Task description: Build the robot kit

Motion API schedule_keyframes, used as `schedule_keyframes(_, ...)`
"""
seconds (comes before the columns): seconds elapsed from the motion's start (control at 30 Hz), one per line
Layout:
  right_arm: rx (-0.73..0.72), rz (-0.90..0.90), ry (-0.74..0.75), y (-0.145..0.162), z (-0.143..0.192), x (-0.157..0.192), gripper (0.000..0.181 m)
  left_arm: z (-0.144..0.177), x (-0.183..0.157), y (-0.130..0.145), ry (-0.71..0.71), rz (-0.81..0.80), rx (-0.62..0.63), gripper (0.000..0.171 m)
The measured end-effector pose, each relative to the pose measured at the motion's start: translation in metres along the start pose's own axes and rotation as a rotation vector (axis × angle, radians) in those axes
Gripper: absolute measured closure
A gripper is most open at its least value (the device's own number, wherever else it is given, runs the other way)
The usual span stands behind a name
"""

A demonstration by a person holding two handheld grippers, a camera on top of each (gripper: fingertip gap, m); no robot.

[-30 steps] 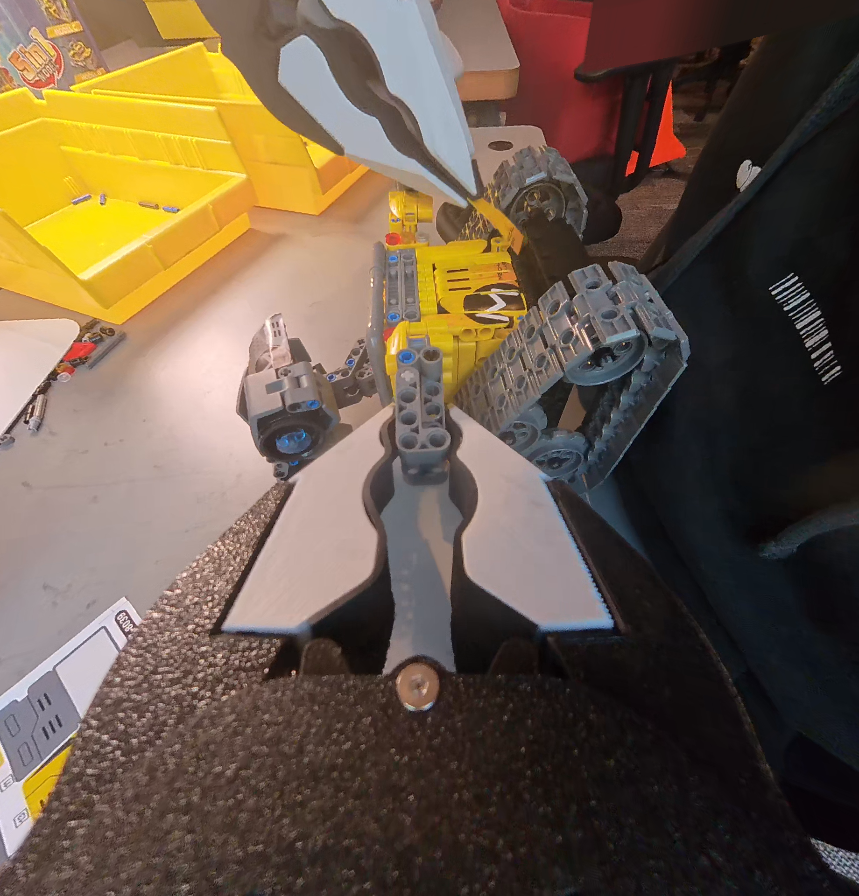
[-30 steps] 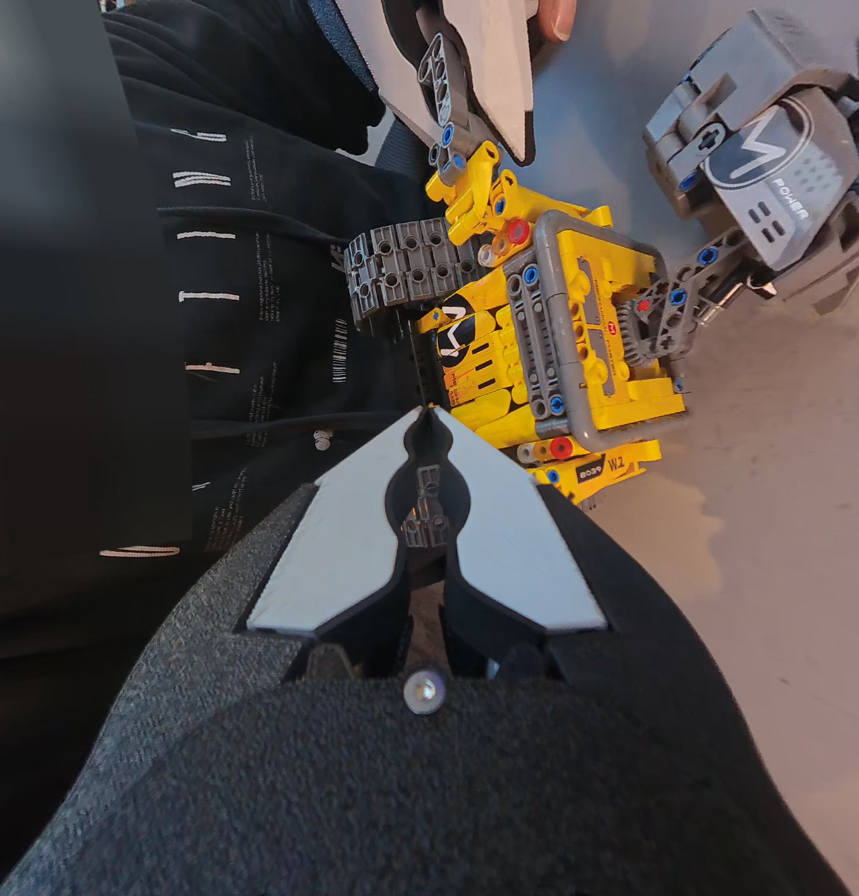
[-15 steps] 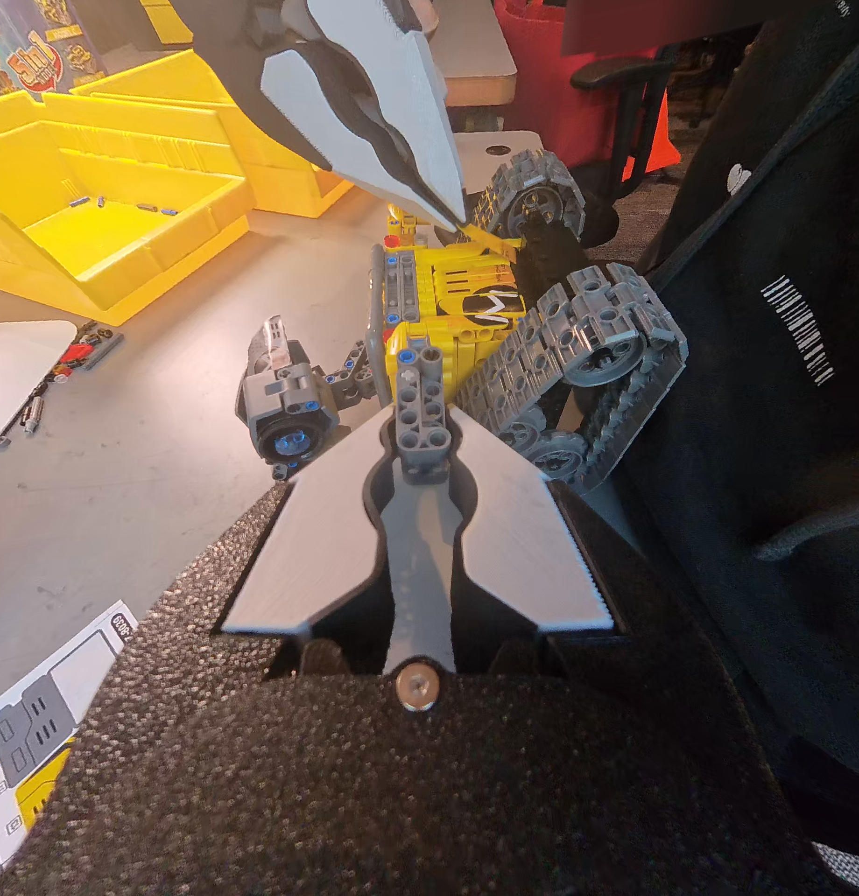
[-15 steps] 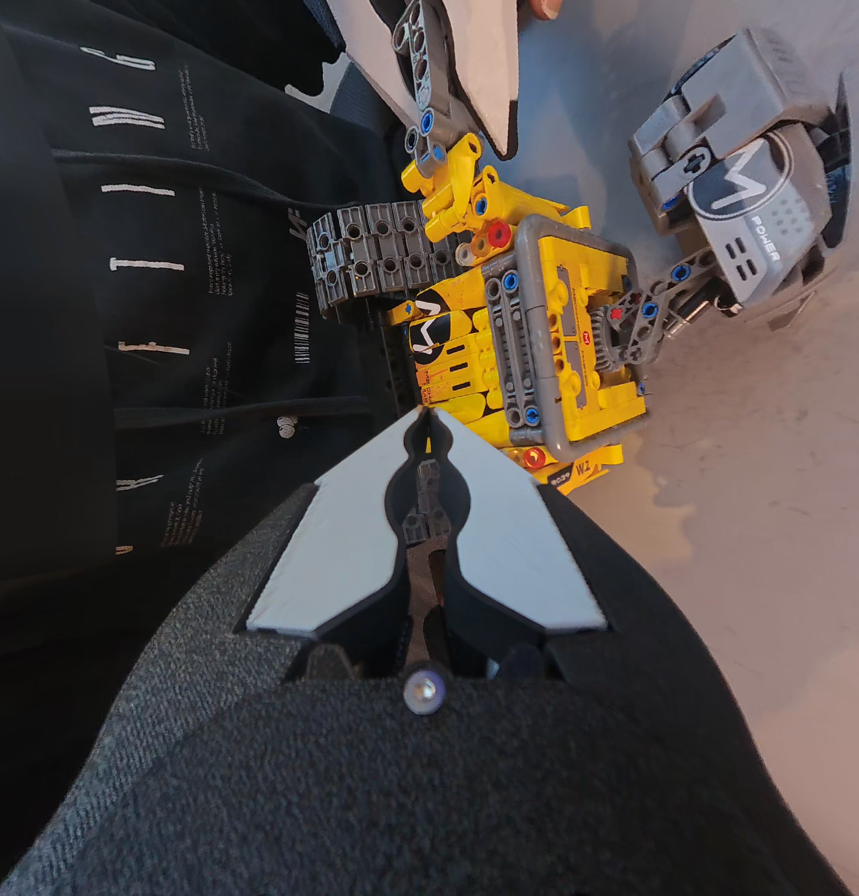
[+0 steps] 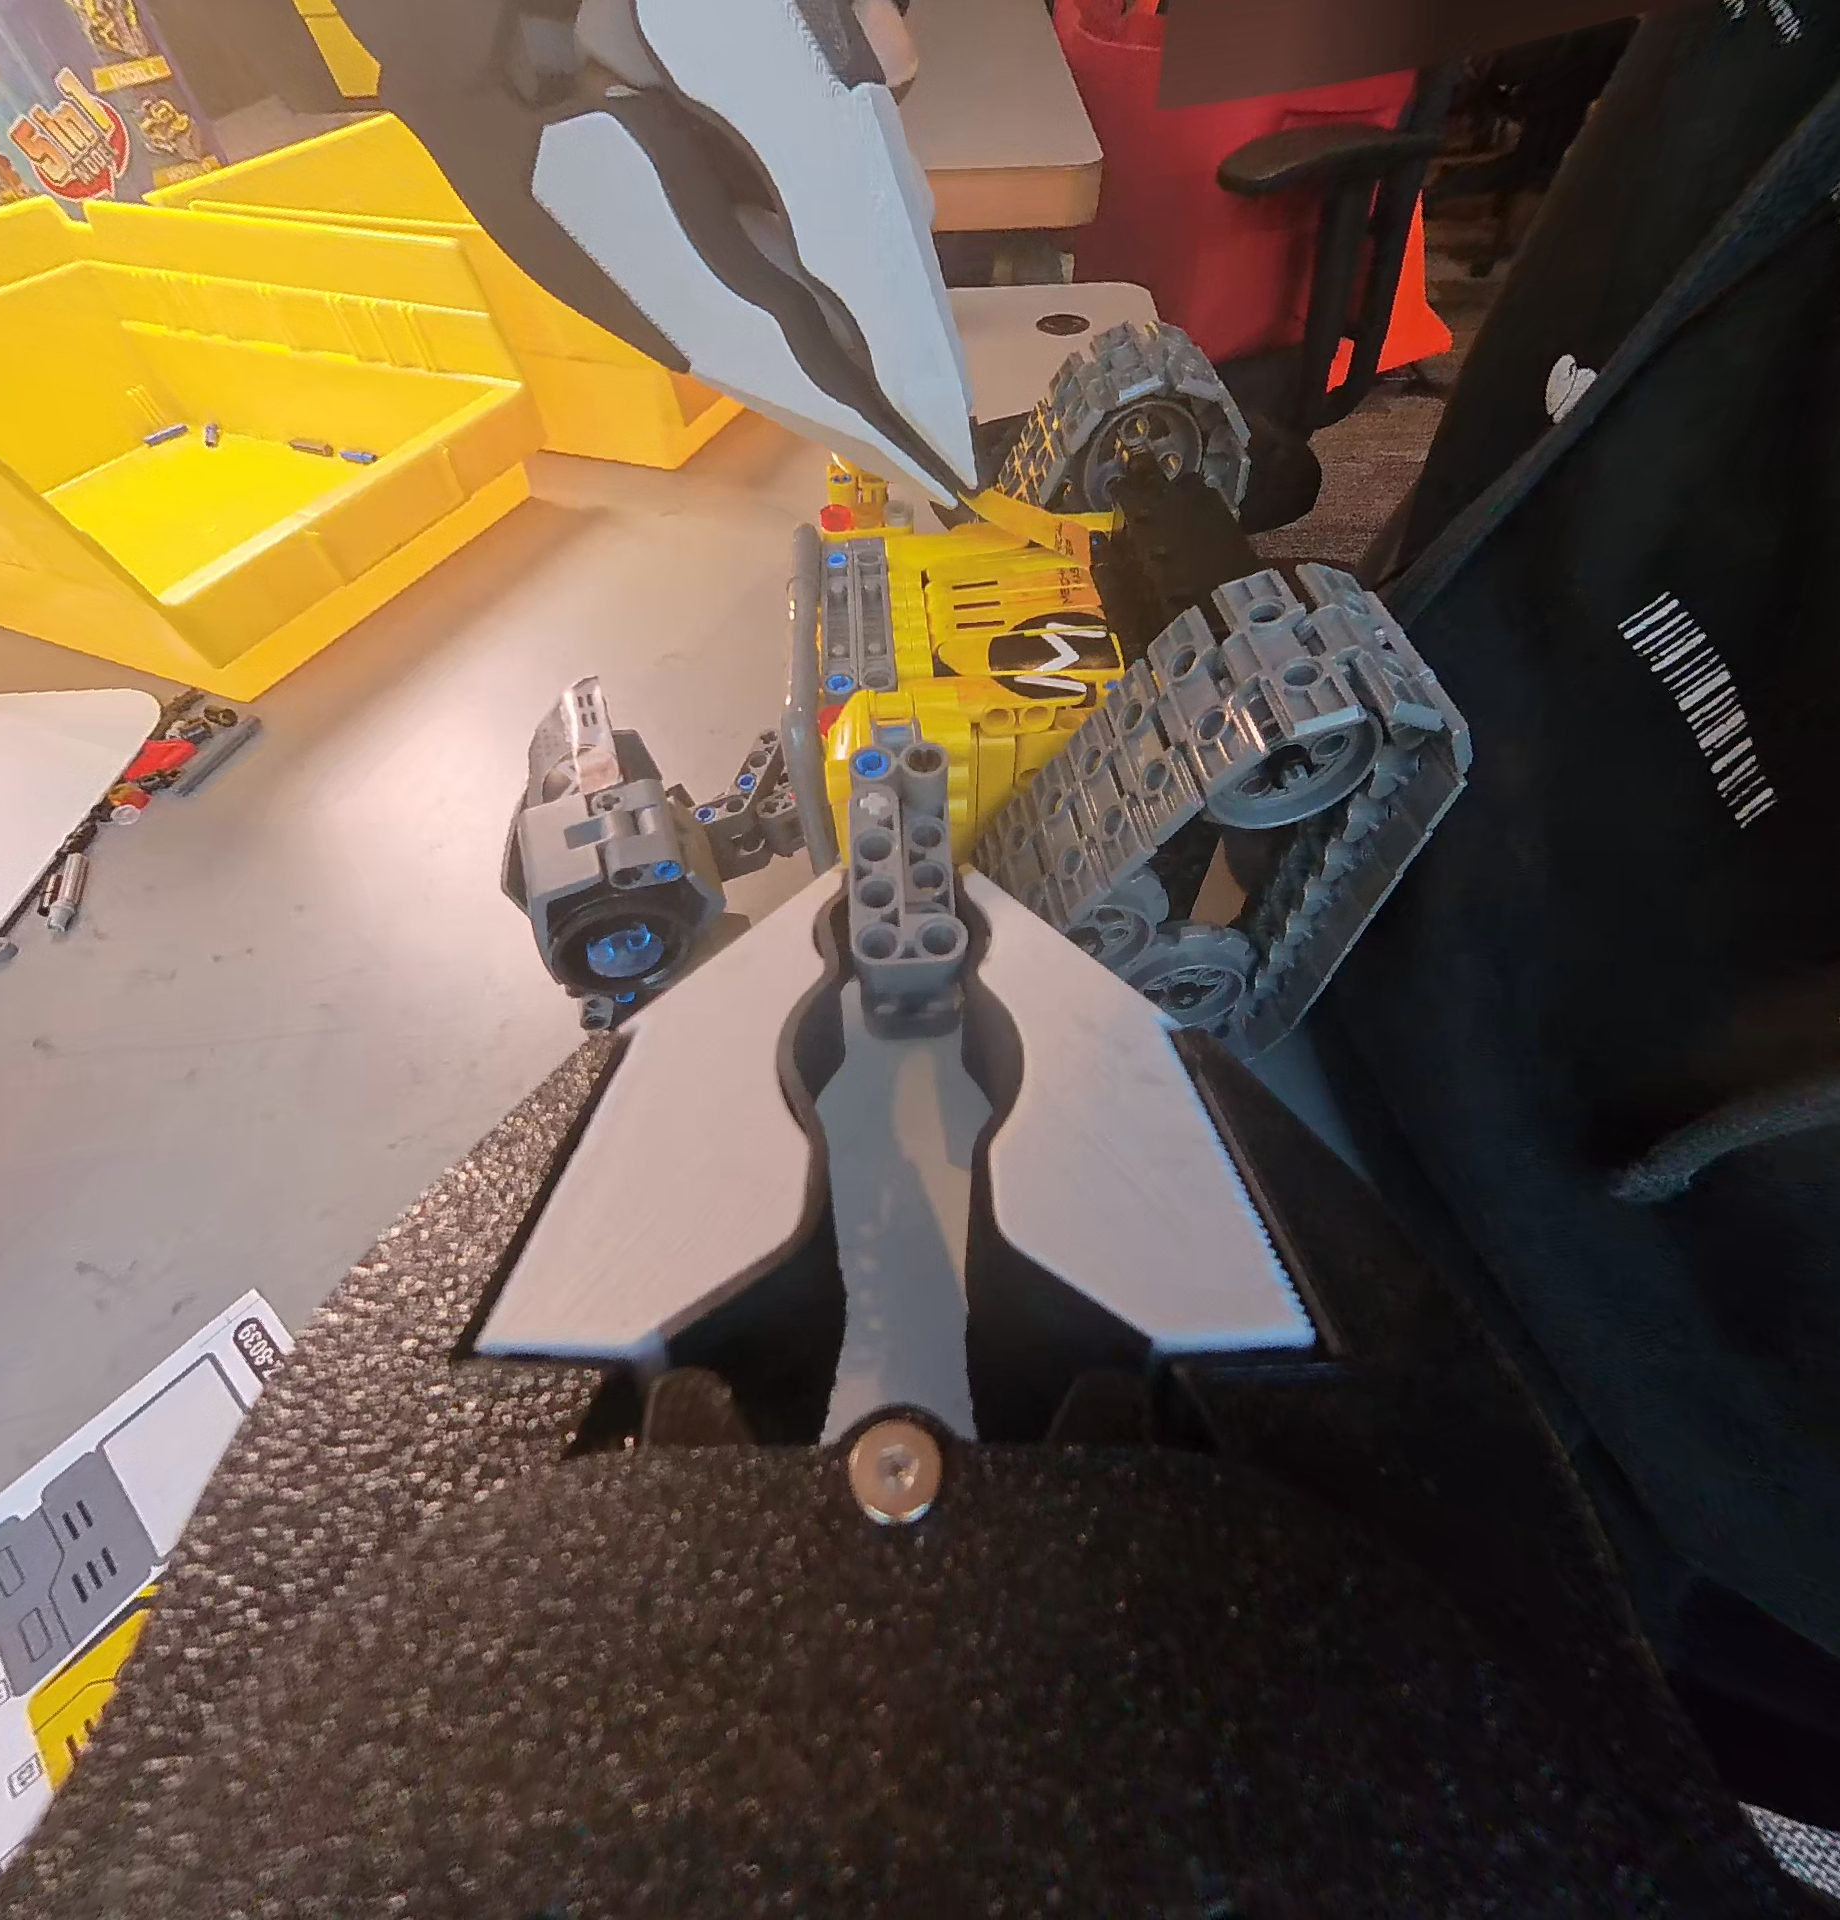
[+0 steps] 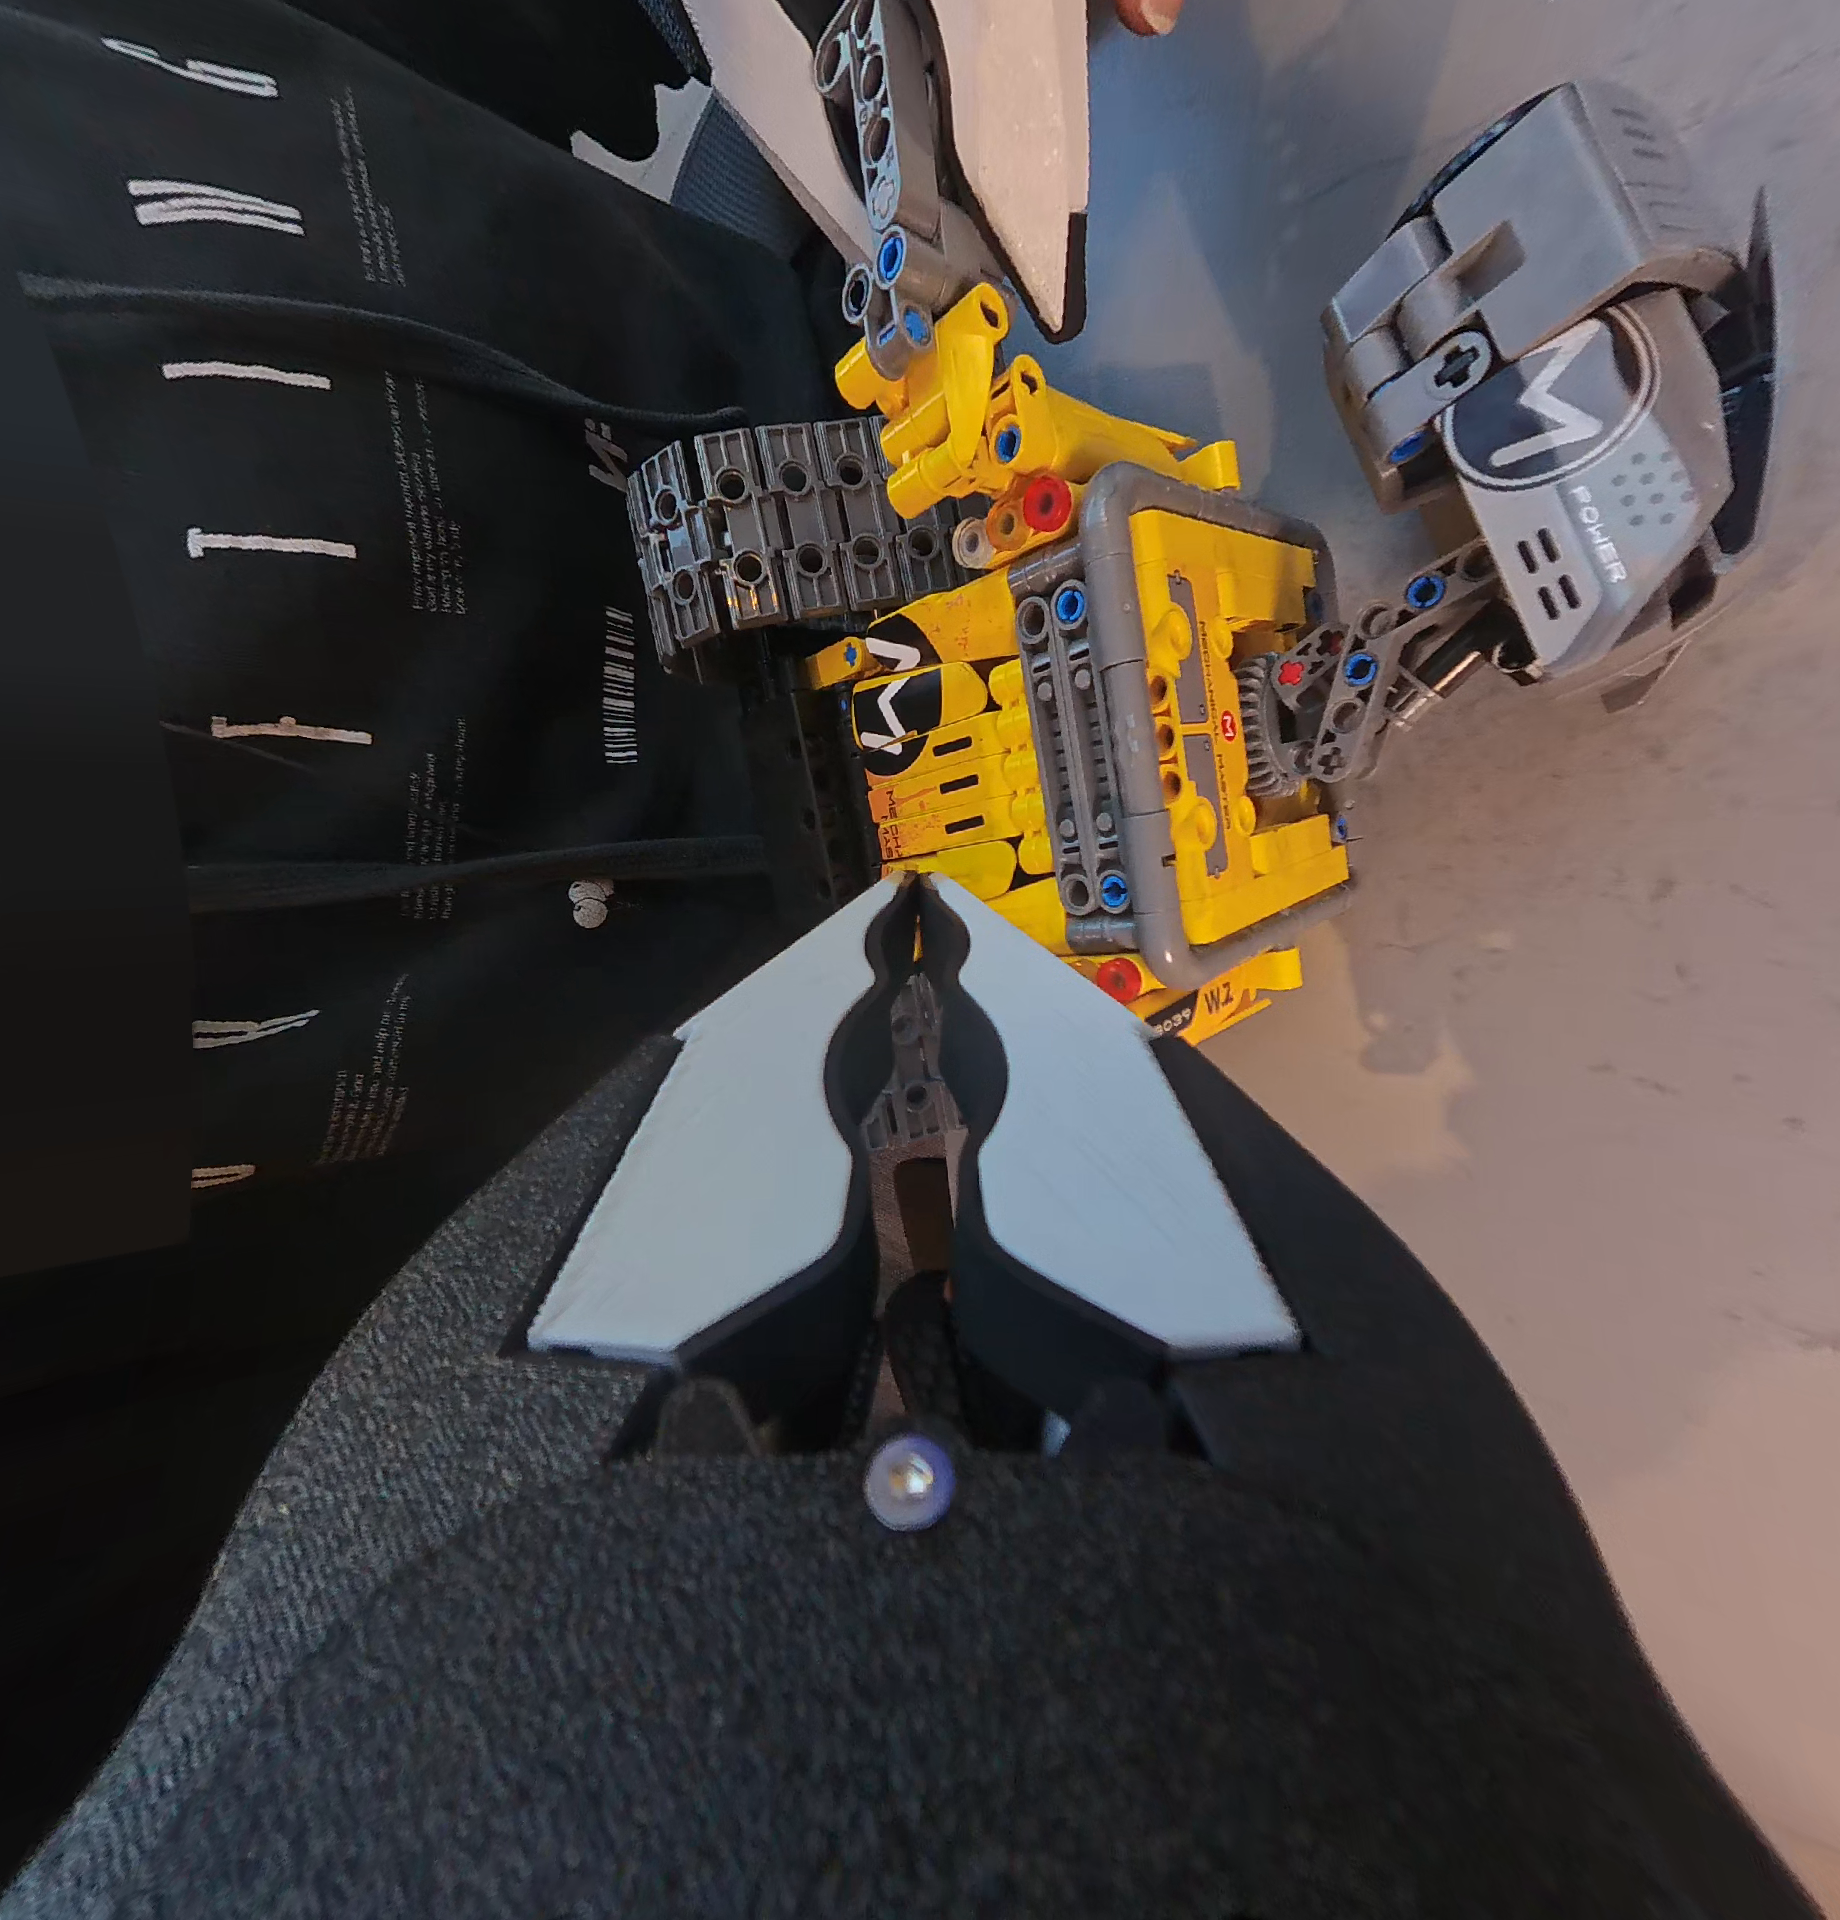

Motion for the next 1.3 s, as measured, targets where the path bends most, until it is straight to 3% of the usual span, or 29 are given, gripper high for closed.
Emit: schedule_keyframes(1.3, 0.045, 0.066, 0.056, -0.0018, -0.0028, -0.0055, 0.181, -0.0003, -0.0008, 0.0002, 0.009, 0.003, -0.003, 0.156)
Point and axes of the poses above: each gripper's, where its closed fingertips meet, z back along the fingers, y out of its underside, x = y × z across the jaws, the point moved 4 cm from there along z, back along the fingers
